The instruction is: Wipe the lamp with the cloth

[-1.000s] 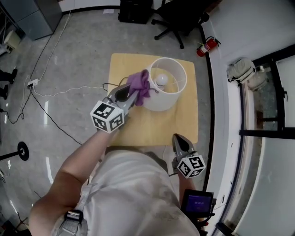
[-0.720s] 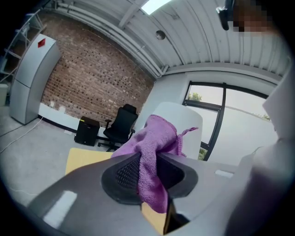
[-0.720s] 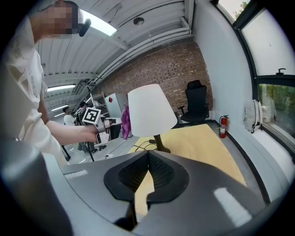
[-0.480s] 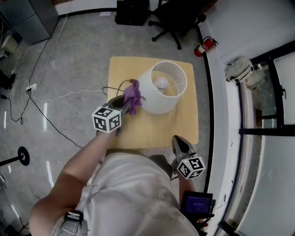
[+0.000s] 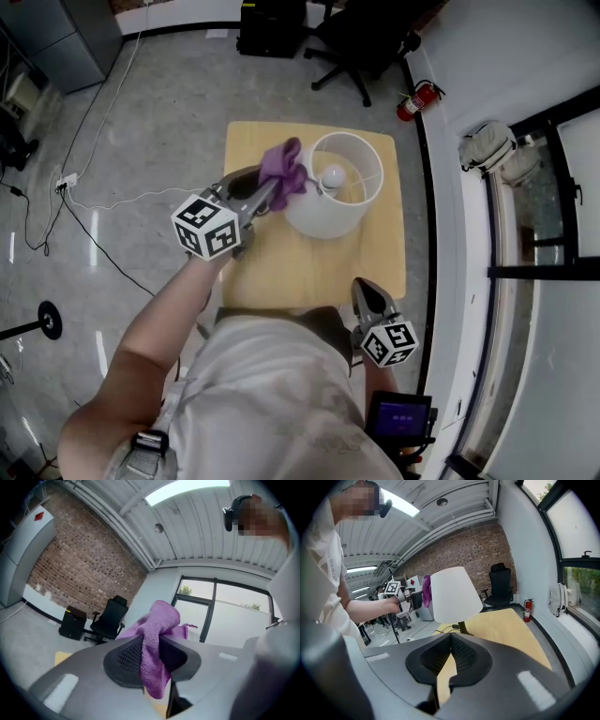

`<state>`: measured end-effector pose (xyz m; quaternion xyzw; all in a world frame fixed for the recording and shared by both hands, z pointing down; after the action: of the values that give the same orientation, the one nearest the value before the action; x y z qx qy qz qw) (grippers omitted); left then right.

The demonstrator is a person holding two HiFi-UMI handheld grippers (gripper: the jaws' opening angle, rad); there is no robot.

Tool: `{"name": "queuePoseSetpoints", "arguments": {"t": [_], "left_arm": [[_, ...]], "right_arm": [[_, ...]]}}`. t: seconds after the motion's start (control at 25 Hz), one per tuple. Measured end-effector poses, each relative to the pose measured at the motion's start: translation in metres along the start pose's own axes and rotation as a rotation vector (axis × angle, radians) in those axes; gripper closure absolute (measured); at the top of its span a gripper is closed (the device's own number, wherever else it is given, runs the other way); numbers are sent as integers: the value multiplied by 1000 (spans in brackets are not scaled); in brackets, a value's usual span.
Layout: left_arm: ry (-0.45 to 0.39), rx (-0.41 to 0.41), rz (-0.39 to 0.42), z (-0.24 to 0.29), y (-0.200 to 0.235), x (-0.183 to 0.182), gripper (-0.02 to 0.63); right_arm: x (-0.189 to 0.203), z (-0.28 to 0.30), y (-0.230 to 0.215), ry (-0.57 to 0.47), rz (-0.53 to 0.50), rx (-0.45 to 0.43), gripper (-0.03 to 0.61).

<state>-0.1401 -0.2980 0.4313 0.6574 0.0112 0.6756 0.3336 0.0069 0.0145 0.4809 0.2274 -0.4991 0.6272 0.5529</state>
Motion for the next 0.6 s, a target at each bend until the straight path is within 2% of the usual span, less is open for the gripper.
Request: {"name": "queuePoseSetpoints", "arguments": {"t": [0.12,0.24,0.4,0.6], "left_arm": [[-40,40,50,11,-9,-26,525],[-40,45,95,23,-11,-34,525],[12,17,131,35,-5,-22,525],[76,-73,145,41,14,10,528]], "right_arm": [[-1,2,2,-8,0,-2,565],[1,0,1,-13,6,2,565],[4,-4,-1,-16,14,13,565],[5,-10,-3,-23,21,31,565]]}}
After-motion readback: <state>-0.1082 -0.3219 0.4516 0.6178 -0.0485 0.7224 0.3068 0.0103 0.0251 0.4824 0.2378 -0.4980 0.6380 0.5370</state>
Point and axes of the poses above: the fingertips, and each gripper's own axes: z forward along the fingers, y to its left, x out of its underside, the point moved 6 cm from there along -z, backward along the fingers, and after that the axes turned 14 degrees about -x, right-handed, at the moved point
